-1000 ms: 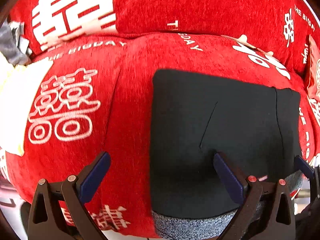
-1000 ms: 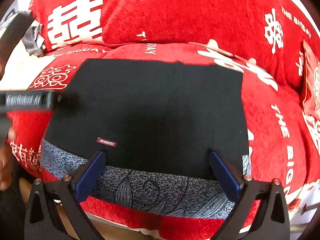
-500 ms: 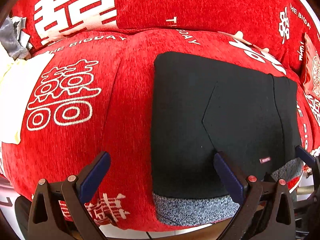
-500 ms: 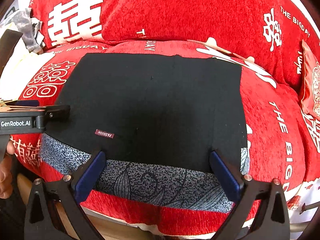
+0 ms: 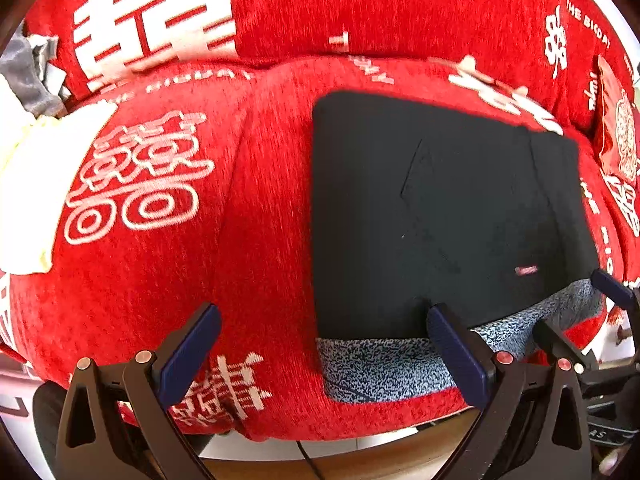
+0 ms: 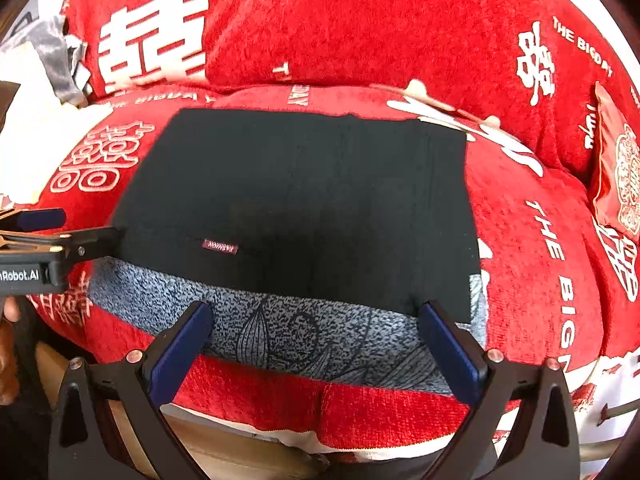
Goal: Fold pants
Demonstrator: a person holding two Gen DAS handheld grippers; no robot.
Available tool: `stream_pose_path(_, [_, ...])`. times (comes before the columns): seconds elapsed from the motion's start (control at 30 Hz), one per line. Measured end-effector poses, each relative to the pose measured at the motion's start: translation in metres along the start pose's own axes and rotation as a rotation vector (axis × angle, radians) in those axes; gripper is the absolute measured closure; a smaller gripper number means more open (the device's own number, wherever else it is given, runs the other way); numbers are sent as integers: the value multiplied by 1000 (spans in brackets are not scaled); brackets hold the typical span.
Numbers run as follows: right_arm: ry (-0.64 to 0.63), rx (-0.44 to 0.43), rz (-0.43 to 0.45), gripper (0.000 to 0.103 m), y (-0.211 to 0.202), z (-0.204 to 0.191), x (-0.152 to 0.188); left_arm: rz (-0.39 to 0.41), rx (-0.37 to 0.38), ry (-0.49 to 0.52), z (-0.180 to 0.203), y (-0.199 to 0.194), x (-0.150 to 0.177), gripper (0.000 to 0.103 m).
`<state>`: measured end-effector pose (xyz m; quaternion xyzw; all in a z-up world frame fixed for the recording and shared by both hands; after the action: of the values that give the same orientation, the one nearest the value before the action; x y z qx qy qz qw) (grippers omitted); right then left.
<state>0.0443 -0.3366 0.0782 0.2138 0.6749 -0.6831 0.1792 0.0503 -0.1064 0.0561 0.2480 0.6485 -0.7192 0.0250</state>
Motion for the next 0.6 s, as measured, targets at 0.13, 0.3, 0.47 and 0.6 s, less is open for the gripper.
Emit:
stream_pose_path(0.13, [75, -33, 55, 0, -15, 18, -7, 16, 28, -12, -2, -9, -3, 0])
stream_pose_path(0.3, [249, -41, 87, 0, -18, 74, -27, 47, 80, 0, 1, -12, -16, 0])
stream_pose_path(0.47, [374, -109, 56, 0, 8, 111, -43, -1, 116, -10, 7, 11, -32, 0])
stream_pose_path(0.6, [344, -176, -8, 0, 35, 106, -52, -13, 165, -26, 12, 21, -41, 0])
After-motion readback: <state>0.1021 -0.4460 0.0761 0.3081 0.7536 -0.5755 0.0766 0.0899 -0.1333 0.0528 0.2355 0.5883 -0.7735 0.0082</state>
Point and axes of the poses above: each gripper's, at about its wrist camera, not at the fingertips, and y roughly the way its jaws point, z to its right, x to its underside, the point moved 2 cm from there along y, roughly the way its jaws point, and after that the axes turned 9 degrees about y, right-handed, at the moved point
